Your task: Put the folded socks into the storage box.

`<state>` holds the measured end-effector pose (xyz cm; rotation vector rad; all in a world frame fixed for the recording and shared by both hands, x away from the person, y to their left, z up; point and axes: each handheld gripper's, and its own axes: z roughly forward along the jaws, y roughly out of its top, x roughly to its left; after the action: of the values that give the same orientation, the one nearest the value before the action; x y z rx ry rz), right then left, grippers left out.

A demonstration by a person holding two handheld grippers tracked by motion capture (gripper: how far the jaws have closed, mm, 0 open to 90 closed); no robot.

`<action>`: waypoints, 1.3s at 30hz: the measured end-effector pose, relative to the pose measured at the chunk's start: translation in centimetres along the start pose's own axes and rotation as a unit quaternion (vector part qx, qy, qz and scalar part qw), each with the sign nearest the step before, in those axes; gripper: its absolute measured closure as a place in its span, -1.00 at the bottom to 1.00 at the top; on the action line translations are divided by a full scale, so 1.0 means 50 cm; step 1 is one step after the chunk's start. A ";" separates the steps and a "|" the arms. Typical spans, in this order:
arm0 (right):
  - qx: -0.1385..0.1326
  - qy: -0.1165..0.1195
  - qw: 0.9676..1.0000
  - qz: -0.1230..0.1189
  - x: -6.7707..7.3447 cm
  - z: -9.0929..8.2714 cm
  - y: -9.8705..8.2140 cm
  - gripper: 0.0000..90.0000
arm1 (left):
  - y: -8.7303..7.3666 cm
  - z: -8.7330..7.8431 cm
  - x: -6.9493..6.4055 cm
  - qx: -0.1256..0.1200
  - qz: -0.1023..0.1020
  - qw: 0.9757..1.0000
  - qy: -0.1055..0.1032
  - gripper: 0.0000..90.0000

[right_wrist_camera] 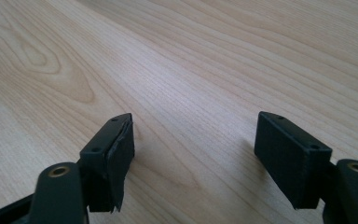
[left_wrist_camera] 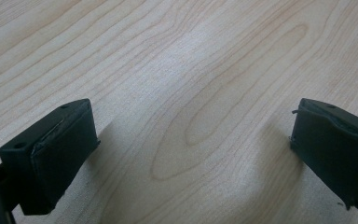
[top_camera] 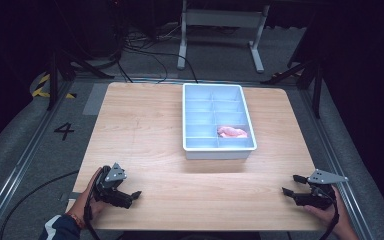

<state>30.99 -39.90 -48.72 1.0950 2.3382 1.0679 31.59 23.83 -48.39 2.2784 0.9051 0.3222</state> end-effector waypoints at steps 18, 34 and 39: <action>0.000 -0.012 1.000 0.009 -0.001 0.002 0.002 -0.38 | 0.000 0.000 0.001 -0.001 0.000 1.000 -0.002 -0.99; 0.002 -0.012 1.000 0.010 -0.002 0.003 0.003 -0.39 | 0.001 0.000 0.002 0.002 0.000 1.000 0.000 -0.99; 0.001 -0.013 1.000 0.012 -0.002 0.003 0.003 -0.39 | 0.001 0.001 0.002 0.000 0.000 1.000 -0.001 -0.99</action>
<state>31.19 -39.84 -48.72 1.1337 2.3125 1.0524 31.72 23.86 -48.40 2.2788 0.9043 0.3209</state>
